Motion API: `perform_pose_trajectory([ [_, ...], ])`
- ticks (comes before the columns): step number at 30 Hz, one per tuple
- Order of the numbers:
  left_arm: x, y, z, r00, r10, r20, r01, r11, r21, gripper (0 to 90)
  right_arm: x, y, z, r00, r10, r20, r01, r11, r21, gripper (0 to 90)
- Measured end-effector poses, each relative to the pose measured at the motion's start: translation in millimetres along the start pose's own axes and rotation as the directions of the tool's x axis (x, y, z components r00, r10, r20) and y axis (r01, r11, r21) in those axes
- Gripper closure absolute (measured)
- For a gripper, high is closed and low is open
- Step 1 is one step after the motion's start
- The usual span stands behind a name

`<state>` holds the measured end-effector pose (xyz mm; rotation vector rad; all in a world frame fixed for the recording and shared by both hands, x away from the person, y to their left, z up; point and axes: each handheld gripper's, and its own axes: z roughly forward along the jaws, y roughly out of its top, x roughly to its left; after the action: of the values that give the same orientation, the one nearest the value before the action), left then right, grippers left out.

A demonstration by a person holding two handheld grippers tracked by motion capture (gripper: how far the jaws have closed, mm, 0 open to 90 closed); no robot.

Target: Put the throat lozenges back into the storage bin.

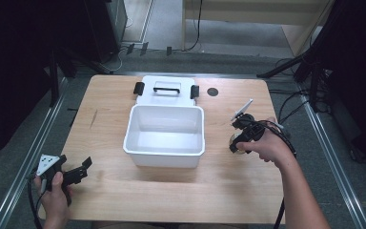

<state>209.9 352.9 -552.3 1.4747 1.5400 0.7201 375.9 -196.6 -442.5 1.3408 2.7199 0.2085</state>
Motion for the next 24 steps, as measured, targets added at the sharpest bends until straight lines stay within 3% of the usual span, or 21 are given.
perform_pose_trajectory([
  [6, 0.1, 0.0, 0.0, 1.0000, 0.000, 0.001, 0.000, 1.0000, 0.000, 0.0, 7.0, 9.1, -16.7, 0.9983, -0.058, 0.005, 0.058, 0.998, -0.018, 20.3],
  [14, 0.1, 0.0, 0.2, 1.0000, -0.001, 0.000, 0.001, 1.0000, 0.000, 0.0, 16.0, 23.0, -37.6, 0.9952, -0.097, 0.013, 0.097, 0.994, -0.043, 20.3],
  [24, 0.3, 0.0, 0.1, 1.0000, -0.001, 0.002, 0.001, 1.0000, 0.000, 0.0, 30.6, 40.6, -51.9, 0.9890, -0.148, 0.011, 0.148, 0.987, -0.057, 20.3],
])
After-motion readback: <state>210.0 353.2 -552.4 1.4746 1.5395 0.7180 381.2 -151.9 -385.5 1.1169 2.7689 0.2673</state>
